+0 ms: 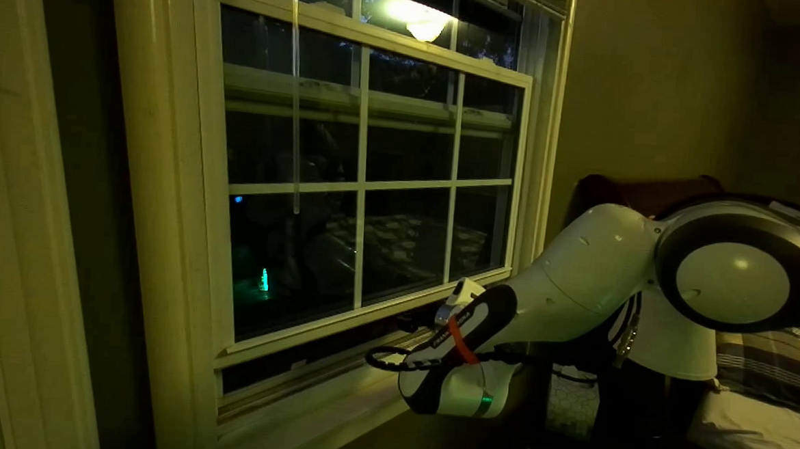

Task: Open the window on the right.

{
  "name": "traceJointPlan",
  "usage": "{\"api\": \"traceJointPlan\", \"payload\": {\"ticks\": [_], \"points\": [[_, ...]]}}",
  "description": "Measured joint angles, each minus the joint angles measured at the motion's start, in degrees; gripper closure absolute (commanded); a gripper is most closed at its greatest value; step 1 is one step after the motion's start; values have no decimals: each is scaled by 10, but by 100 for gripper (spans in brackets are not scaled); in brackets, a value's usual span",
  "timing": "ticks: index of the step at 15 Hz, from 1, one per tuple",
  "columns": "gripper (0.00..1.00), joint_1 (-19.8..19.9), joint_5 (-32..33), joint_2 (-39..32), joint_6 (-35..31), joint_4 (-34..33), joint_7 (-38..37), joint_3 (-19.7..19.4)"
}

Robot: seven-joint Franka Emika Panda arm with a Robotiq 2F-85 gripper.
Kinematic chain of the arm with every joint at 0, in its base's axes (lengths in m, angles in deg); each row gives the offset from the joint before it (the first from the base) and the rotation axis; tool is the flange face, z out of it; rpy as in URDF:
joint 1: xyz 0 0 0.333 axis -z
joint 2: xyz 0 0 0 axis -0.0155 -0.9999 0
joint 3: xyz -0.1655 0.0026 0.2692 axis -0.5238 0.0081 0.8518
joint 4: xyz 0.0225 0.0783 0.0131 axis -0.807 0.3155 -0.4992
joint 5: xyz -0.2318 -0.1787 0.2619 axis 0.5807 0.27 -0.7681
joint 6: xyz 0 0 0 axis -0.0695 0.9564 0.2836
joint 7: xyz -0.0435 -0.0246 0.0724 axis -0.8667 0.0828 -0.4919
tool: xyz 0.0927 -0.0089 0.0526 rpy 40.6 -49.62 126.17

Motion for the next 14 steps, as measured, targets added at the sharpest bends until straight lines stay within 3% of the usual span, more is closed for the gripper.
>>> {"api": "traceJointPlan", "payload": {"ticks": [6,14], "points": [[0,14,77,-7,55,0,-106,-3],[0,21,141,-37,46,-44,-137,-33]]}}
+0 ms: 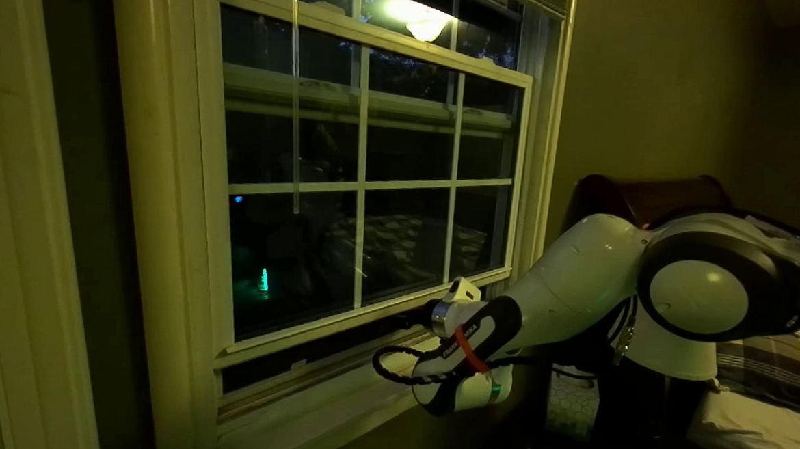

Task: Open the window on the right.

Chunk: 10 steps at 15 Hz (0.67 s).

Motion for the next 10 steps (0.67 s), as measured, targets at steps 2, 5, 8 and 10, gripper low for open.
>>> {"api": "traceJointPlan", "payload": {"ticks": [2,5,8,10], "points": [[0,1,2,-5,-4,-8,-5,0],[0,3,8,-11,-17,-11,-12,0],[0,4,12,-14,-25,-12,-17,0],[0,3,11,-13,-25,-11,-17,0]]}}
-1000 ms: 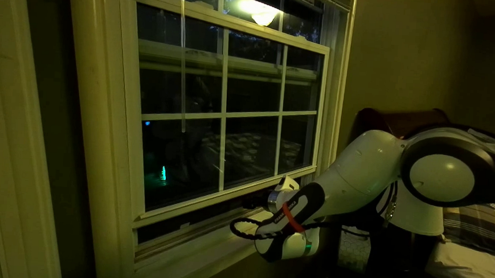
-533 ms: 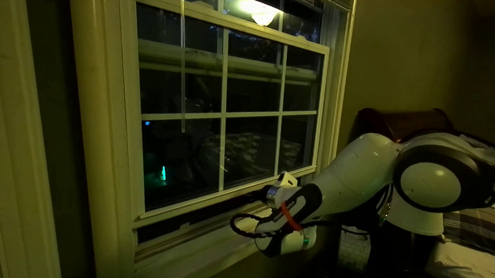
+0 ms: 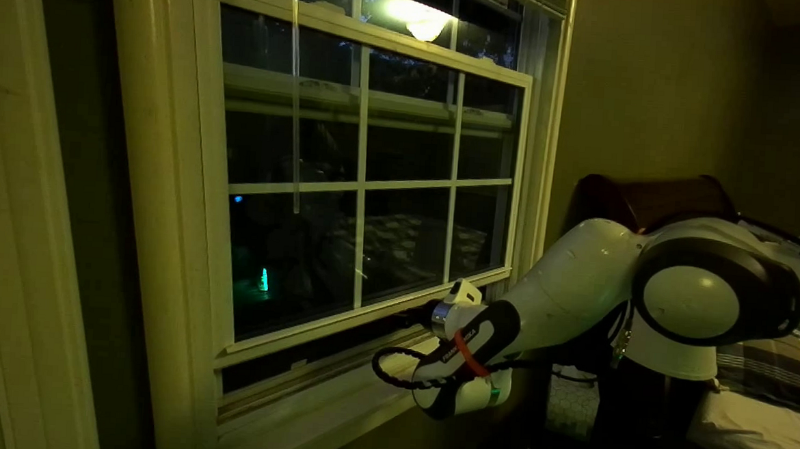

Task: Open the window on the right.

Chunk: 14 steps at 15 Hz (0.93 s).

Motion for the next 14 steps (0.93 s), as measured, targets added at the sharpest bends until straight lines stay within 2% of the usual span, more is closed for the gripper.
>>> {"api": "traceJointPlan", "payload": {"ticks": [7,14], "points": [[0,-9,-27,45,-18,51,-1,0],[0,-13,-36,92,-28,74,8,0]]}}
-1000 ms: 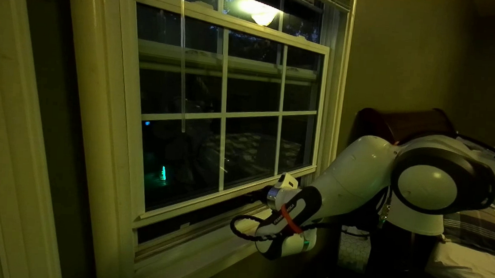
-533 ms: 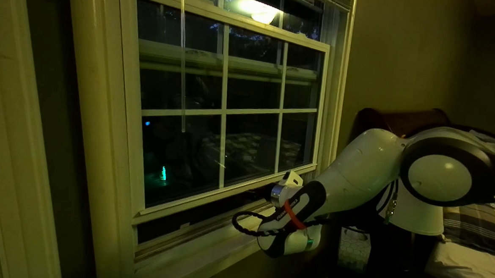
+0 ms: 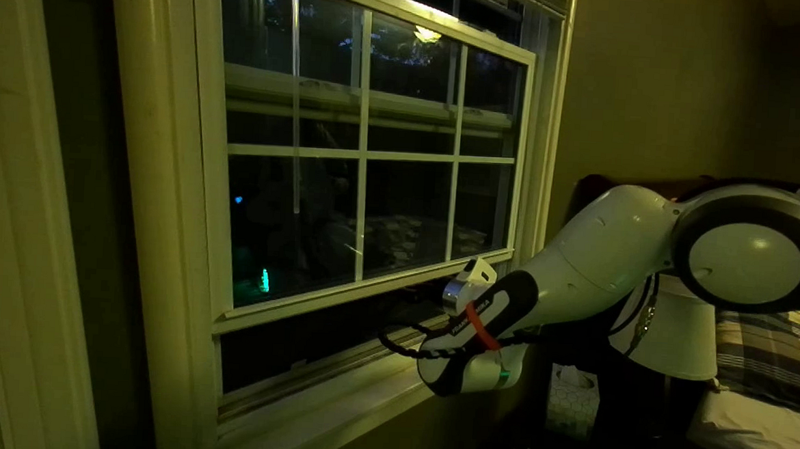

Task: Open the window on the right.

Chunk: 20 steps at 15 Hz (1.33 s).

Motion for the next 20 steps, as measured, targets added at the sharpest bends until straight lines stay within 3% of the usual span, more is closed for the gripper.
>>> {"api": "traceJointPlan", "payload": {"ticks": [20], "points": [[0,-3,1,55,15,32,78,-5]]}}
